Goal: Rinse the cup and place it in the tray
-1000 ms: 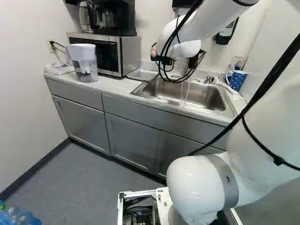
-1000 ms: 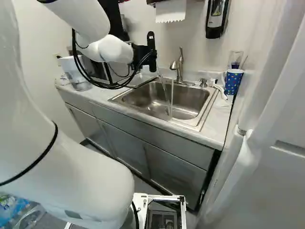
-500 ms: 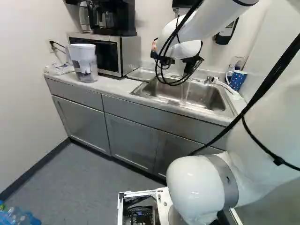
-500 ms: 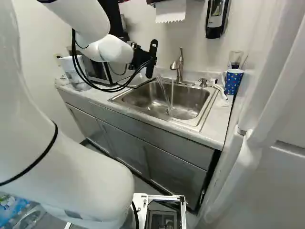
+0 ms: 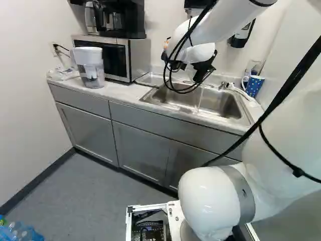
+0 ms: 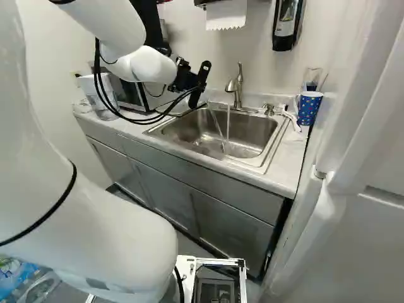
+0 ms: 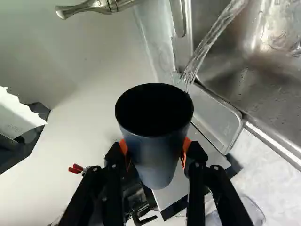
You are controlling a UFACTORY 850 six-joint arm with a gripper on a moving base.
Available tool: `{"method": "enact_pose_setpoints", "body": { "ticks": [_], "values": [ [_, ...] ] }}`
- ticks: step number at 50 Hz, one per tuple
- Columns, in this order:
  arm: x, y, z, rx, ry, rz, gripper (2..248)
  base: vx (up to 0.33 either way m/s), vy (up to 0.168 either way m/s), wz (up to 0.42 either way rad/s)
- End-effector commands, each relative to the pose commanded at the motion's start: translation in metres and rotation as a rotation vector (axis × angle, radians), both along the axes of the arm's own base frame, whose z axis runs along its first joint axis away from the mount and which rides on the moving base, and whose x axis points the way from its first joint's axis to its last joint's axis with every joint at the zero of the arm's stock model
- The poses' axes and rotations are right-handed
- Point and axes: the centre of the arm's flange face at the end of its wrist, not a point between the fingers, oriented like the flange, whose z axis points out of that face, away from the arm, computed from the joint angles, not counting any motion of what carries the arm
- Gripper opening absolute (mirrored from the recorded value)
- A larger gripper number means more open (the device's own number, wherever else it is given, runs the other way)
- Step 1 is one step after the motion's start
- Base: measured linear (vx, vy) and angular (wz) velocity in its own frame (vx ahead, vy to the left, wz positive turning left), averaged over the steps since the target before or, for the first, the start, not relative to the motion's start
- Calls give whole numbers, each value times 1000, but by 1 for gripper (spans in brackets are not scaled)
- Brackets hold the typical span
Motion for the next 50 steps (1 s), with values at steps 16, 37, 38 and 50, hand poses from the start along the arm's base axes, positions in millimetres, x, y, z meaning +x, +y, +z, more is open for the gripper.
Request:
{"method": "enact_pose_setpoints", "body": {
  "ticks": [16, 37, 38, 50],
  "values": [
    [0, 0, 0, 0, 0, 0, 124, 0, 0, 0],
    [0, 0, 0, 0, 0, 0, 124, 0, 0, 0],
    [0, 0, 0, 0, 0, 0, 124, 0, 0, 0],
    [0, 0, 0, -6, 0, 1, 124, 0, 0, 0]
  ]
}}
